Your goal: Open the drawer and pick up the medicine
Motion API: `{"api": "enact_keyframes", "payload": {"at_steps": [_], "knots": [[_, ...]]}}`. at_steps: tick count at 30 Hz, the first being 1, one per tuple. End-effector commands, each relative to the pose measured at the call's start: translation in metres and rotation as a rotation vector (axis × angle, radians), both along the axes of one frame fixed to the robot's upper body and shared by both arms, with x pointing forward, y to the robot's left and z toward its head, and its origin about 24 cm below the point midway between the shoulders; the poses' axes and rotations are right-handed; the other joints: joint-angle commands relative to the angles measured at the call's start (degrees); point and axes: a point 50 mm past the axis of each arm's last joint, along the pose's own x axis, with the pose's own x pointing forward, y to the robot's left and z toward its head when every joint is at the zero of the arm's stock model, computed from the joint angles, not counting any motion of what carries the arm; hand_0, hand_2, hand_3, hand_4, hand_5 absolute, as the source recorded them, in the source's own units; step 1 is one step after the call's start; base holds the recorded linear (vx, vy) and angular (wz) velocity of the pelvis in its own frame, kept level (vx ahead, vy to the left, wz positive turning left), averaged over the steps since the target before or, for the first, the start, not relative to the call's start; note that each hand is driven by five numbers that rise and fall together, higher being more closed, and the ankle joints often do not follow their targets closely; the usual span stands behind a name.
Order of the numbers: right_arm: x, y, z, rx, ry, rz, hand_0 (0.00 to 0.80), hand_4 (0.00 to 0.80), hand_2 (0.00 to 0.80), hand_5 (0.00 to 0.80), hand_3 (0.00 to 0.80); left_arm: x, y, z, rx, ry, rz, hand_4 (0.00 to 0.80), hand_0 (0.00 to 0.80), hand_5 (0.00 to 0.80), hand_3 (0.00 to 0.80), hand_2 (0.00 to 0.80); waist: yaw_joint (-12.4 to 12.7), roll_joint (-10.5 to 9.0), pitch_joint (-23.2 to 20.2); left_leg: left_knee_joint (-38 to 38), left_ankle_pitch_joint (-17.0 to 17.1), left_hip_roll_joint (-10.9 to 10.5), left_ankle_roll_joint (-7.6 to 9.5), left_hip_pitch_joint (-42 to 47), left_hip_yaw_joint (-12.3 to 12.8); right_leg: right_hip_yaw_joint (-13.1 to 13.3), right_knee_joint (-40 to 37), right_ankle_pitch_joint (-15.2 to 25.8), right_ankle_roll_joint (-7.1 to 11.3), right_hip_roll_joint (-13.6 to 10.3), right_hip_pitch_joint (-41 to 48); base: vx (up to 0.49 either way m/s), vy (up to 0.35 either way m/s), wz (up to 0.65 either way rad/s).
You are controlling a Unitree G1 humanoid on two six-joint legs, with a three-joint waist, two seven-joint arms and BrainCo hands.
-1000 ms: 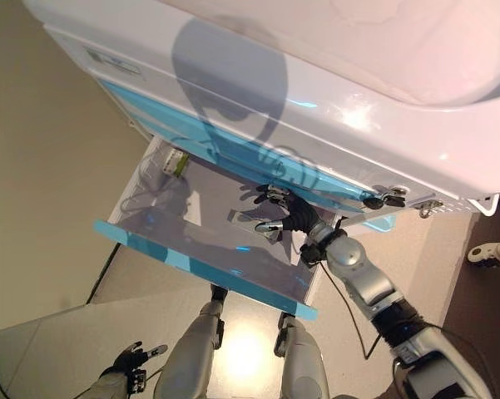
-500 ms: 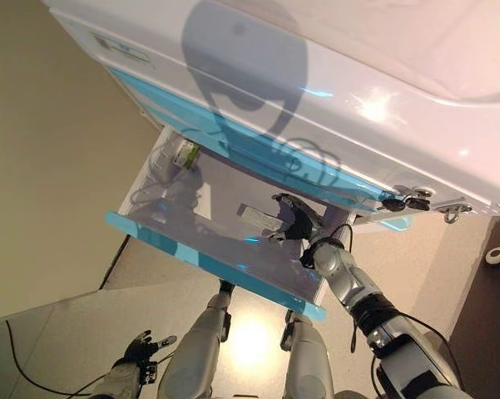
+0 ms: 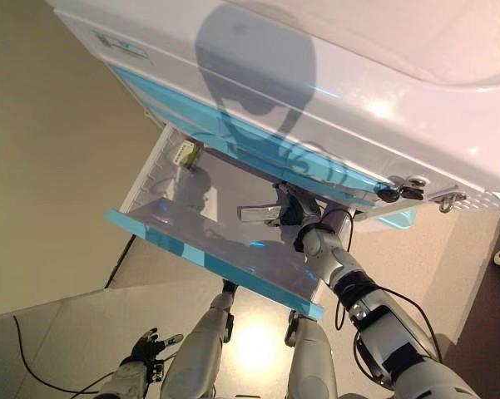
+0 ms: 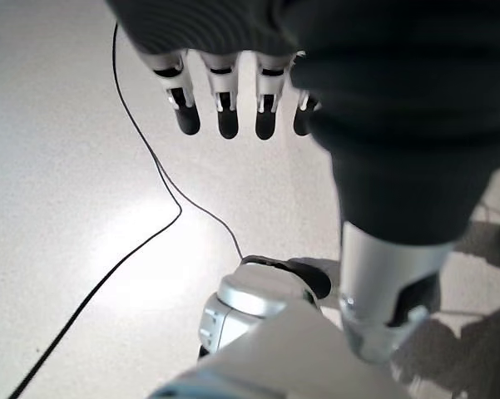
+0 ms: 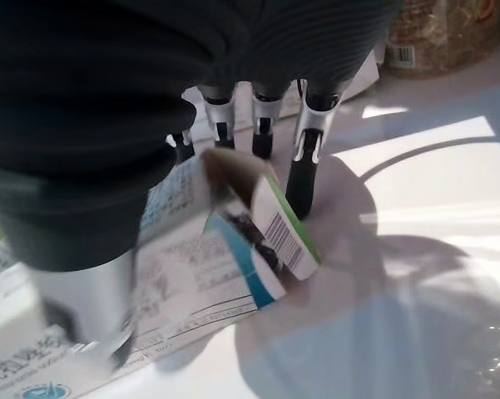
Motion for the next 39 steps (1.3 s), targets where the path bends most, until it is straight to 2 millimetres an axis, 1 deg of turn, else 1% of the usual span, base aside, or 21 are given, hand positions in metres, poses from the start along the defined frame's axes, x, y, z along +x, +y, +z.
{"api": "enact_keyframes", "payload": {"at_steps": [1, 5, 12, 17, 19, 20, 22, 24, 28, 29, 32, 36, 37, 38, 39], "knots": [[-0.015, 0.026, -0.034, -0.061, 0.142, 0.093, 0.8, 0.8, 0.8, 0.8, 0.8, 0.007, 0.001, 0.002, 0.019, -0.012, 0.005, 0.0, 0.0, 0.0, 0.0, 0.0, 1.8, -0.19, -0.3, -1.1, -0.7, -2.9, 1.39, -0.1, 0.8, -0.1, 0.0, 2.2, 1.28, -0.8, 0.1, -0.005, -0.019, 0.04], [-0.016, 0.037, -0.03, -0.05, 0.131, 0.135, 0.8, 0.8, 0.8, 0.8, 0.8, 0.006, -0.002, 0.001, 0.018, -0.005, 0.004, 0.0, 0.0, 0.0, 0.0, 0.0, 1.6, -0.12, -0.5, -1.5, -0.5, -2.8, 1.31, 0.1, 0.6, 0.2, -0.3, 2.1, 1.17, -0.6, 0.2, 0.0, -0.003, 0.01], [-0.017, 0.042, -0.024, -0.048, 0.102, 0.17, 0.8, 0.8, 0.8, 0.8, 0.8, 0.007, -0.001, 0.001, 0.023, -0.002, 0.004, 0.0, 0.0, 0.0, 0.0, 0.0, 1.3, -0.43, -0.7, -1.4, -0.7, -2.7, 1.42, 0.5, 0.8, 1.3, -0.1, 2.0, 1.01, -0.3, 0.0, 0.0, 0.0, 0.0], [-0.016, 0.04, -0.007, -0.007, 0.043, 0.194, 0.8, 0.8, 0.8, 0.8, 0.8, 0.009, 0.002, 0.003, 0.028, -0.009, 0.011, 0.0, 0.0, 0.0, 0.0, 0.0, 0.6, -0.98, -1.1, -1.0, -1.0, -2.6, 1.41, 0.7, 0.9, 1.8, -0.1, 1.9, 0.86, 0.0, 0.2, 0.0, 0.0, 0.0], [-0.019, 0.04, 0.003, 0.036, 0.035, 0.238, 0.8, 0.8, 0.8, 0.8, 0.8, 0.005, 0.009, 0.003, 0.036, 0.004, 0.025, 0.0, 0.0, 0.0, 0.0, 0.0, 0.4, -1.47, -1.5, -1.0, -1.2, -2.3, 1.38, 1.1, 1.1, 2.3, -0.4, 2.0, 0.82, 0.4, 0.4, 0.0, 0.0, 0.0], [-0.019, 0.04, 0.003, 0.036, 0.035, 0.238, 0.8, 0.8, 0.8, 0.8, 0.8, 0.005, 0.009, 0.003, 0.035, 0.004, 0.025, 0.0, 0.0, 0.0, 0.0, 0.0, 0.4, -1.47, -1.5, -1.0, -1.2, -2.3, 1.38, 1.1, 1.2, 2.3, -0.4, 2.0, 0.82, 0.4, 0.4, 0.0, 0.0, 0.0], [-0.023, 0.045, 0.01, 0.073, 0.062, 0.299, 0.8, 0.8, 0.8, 0.8, 0.8, 0.003, 0.015, 0.003, 0.036, 0.015, 0.04, 0.0, 0.0, 0.0, 0.0, 0.0, 0.2, -1.91, -2.0, -1.2, -1.0, -2.1, 1.35, 1.2, 1.4, 2.4, -1.0, 2.4, 0.8, 0.7, 0.4, -0.013, -0.019, -0.05], [-0.027, 0.049, 0.01, 0.124, 0.107, 0.342, 0.8, 0.8, 0.8, 0.8, 0.8, 0.0, 0.019, 0.002, 0.036, 0.025, 0.04, 0.0, 0.0, 0.0, 0.0, 0.0, 0.1, -2.36, -2.2, -1.5, -1.1, -1.8, 1.3, 1.8, 1.7, 2.6, -1.3, 2.4, 0.77, 0.9, 0.9, -0.004, -0.028, -0.06], [-0.036, 0.058, 0.017, 0.278, 0.206, 0.451, 0.8, 0.8, 0.8, 0.8, 0.8, -0.003, 0.029, 0.004, 0.037, 0.036, 0.048, 0.0, 0.0, 0.0, 0.0, 0.0, -0.1, -3.24, -3.0, -2.2, -0.7, -1.3, 1.19, 2.4, 2.3, 2.9, -2.7, 3.2, 0.73, 1.5, 1.4, -0.01, -0.011, -0.06], [-0.04, 0.063, 0.024, 0.319, 0.243, 0.519, 0.8, 0.8, 0.8, 0.8, 0.8, -0.003, 0.032, 0.004, 0.035, 0.039, 0.05, 0.0, 0.0, 0.0, 0.0, 0.0, -0.2, -3.62, -3.3, -2.4, -0.6, -1.1, 1.11, 2.8, 2.6, 3.1, -3.1, 3.3, 0.72, 1.7, 1.6, 0.001, -0.002, -0.1], [-0.046, 0.071, 0.037, 0.349, 0.289, 0.628, 0.8, 0.8, 0.8, 0.8, 0.8, -0.004, 0.039, 0.006, 0.034, 0.037, 0.055, 0.0, 0.0, 0.0, 0.0, 0.0, -0.2, -4.2, -3.7, -2.6, -0.9, -0.8, 1.09, 3.7, 3.1, 3.3, -3.4, 3.3, 0.74, 2.1, 2.3, 0.011, -0.008, -0.18], [-0.055, 0.081, 0.061, 0.436, 0.345, 0.771, 0.8, 0.8, 0.8, 0.8, 0.8, -0.002, 0.045, 0.009, 0.039, 0.031, 0.058, 0.0, 0.0, 0.0, 0.0, 0.0, -0.2, -4.94, -4.7, -2.8, -1.0, -0.4, 0.93, 4.5, 3.7, 3.5, -4.7, 3.7, 0.79, 2.6, 3.3, 0.009, -0.007, -0.09], [-0.055, 0.081, 0.061, 0.436, 0.345, 0.771, 0.8, 0.8, 0.8, 0.8, 0.8, -0.002, 0.045, 0.009, 0.039, 0.031, 0.058, 0.0, 0.0, 0.0, 0.0, 0.0, -0.2, -4.91, -4.6, -2.8, -1.0, -0.4, 0.93, 4.6, 3.7, 3.5, -4.7, 3.8, 0.79, 2.6, 3.4, 0.021, -0.003, -0.11], [-0.06, 0.086, 0.073, 0.468, 0.372, 0.839, 0.8, 0.8, 0.8, 0.8, 0.8, -0.003, 0.048, 0.01, 0.043, 0.035, 0.058, 0.0, 0.0, 0.0, 0.0, 0.0, -0.2, -5.19, -5.0, -2.8, -1.1, -0.2, 0.86, 5.1, 3.9, 3.6, -5.0, 3.7, 0.73, 2.8, 3.9, 0.019, -0.005, -0.11], [-0.063, 0.088, 0.079, 0.495, 0.401, 0.878, 0.8, 0.8, 0.8, 0.8, 0.8, -0.003, 0.05, 0.01, 0.045, 0.037, 0.057, 0.0, 0.0, 0.0, 0.0, 0.0, -0.1, -5.35, -5.3, -2.8, -1.1, 0.0, 0.78, 5.4, 4.0, 3.7, -5.1, 3.7, 0.71, 2.9, 4.2, 0.026, -0.016, -0.1]]}}
